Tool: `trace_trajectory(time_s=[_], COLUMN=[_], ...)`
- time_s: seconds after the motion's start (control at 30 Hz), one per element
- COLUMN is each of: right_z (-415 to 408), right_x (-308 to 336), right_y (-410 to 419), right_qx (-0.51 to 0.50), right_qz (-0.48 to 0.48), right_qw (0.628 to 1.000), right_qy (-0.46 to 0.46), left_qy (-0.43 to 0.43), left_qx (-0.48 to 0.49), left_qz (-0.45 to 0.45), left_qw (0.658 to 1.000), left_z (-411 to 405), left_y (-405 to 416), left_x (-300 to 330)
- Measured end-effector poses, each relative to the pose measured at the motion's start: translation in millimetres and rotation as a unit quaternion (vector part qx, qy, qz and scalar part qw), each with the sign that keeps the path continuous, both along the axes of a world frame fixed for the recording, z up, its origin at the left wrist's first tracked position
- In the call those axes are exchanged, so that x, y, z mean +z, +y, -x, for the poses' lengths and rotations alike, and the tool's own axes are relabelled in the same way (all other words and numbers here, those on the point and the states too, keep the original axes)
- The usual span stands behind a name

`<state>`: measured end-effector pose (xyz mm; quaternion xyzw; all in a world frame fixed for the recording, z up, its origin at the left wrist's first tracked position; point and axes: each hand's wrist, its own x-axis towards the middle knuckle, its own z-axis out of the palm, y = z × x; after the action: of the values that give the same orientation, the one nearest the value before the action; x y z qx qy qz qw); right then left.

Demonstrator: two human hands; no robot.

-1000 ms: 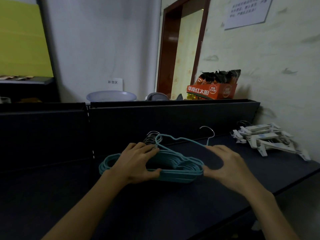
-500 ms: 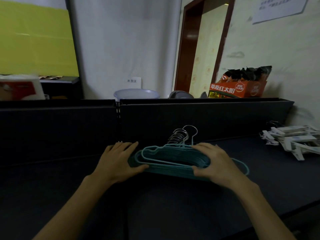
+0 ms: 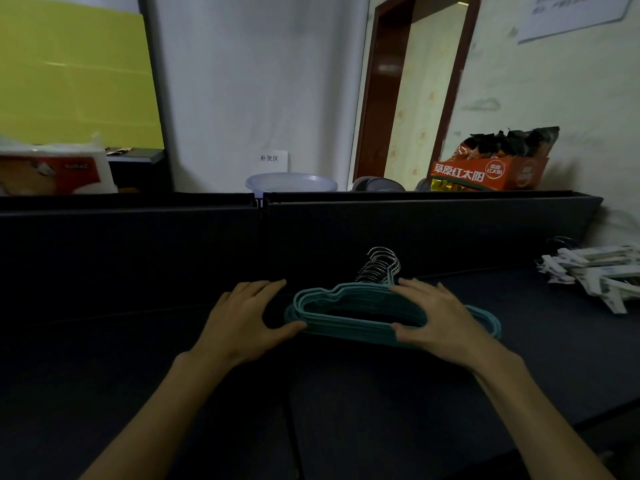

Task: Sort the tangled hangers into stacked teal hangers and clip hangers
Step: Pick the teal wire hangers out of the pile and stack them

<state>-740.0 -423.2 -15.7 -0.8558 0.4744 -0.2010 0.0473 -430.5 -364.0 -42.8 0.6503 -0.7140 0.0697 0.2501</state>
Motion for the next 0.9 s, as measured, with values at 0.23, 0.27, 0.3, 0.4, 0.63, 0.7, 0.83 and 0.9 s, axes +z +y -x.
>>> trace_trajectory(time_s=[0.23, 0.27, 0.3, 0.4, 0.63, 0.7, 0.83, 0.9], right_z=[13, 20, 27, 56, 94, 91, 77, 76], right_x=[7, 8, 6, -3, -16, -21, -31, -40], right_y=[32, 37, 42, 55, 54, 45, 23, 14], right_qx=[-0.074, -0.088, -0.101, -0.143, -0.186, -0.157, -0.097, -0.087], right_qz=[0.033, 0.038, 0.041, 0.033, -0.054, -0.074, -0.085, -0.061], right_qw=[0.996, 0.995, 0.993, 0.986, 0.966, 0.965, 0.972, 0.974], right_qy=[-0.033, -0.041, -0.050, -0.074, -0.169, -0.196, -0.196, -0.201], left_qy=[0.066, 0.078, 0.090, 0.121, 0.186, 0.199, 0.187, 0.192], left_qx=[-0.054, -0.067, -0.081, -0.115, -0.157, -0.164, -0.159, -0.151], left_qz=[-0.005, -0.003, -0.002, 0.009, -0.022, -0.003, 0.030, 0.037], left_qw=[0.996, 0.995, 0.993, 0.986, 0.970, 0.966, 0.969, 0.969], left_z=[9, 13, 18, 31, 47, 49, 51, 51], left_y=[1, 0, -1, -9, -31, -34, -38, -41], left_x=[-2, -2, -2, -3, -23, -28, -35, -36])
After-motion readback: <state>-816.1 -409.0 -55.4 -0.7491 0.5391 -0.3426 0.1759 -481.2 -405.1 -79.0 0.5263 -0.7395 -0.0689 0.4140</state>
